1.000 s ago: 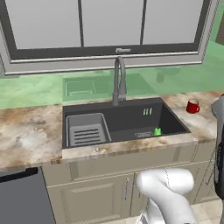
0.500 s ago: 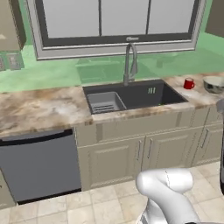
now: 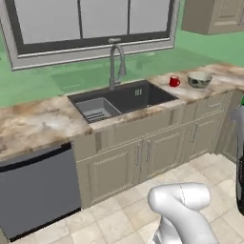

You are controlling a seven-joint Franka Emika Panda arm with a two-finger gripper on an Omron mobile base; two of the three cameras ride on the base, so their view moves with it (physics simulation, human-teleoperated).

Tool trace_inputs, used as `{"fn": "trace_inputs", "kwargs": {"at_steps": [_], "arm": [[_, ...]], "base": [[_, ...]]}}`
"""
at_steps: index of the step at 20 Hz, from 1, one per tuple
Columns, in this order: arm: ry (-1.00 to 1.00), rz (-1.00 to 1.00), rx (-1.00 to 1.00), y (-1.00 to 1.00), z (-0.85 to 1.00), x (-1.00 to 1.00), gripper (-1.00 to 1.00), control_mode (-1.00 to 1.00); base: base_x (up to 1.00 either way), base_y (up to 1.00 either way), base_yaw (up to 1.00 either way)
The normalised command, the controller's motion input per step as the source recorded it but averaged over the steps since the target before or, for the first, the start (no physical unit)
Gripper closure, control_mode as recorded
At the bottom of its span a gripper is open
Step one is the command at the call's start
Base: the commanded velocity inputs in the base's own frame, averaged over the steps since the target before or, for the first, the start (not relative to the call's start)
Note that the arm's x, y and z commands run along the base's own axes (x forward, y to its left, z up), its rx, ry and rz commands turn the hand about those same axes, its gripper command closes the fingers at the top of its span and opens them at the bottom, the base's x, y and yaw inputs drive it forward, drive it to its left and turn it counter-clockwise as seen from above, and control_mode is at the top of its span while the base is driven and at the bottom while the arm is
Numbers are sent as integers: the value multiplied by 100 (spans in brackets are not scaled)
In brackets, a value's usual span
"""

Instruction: Clear the mugs and bowl far away from the sink.

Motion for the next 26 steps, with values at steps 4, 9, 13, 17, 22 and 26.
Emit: {"fn": "trace_inputs", "kwargs": {"at_steps": [4, 9, 13, 17, 22, 26], "arm": [[0, 0, 0, 0, 0, 0, 100, 100], [0, 0, 0, 0, 0, 0, 100, 100], [0, 0, 0, 0, 0, 0, 100, 100], [0, 0, 0, 0, 0, 0, 100, 100], [0, 0, 0, 0, 0, 0, 100, 100], [0, 0, 0, 0, 0, 0, 100, 100]], "base": [[0, 0, -100], [0, 0, -100], [0, 0, -100], [6, 18, -94], [45, 59, -74], [31, 39, -87]]}}
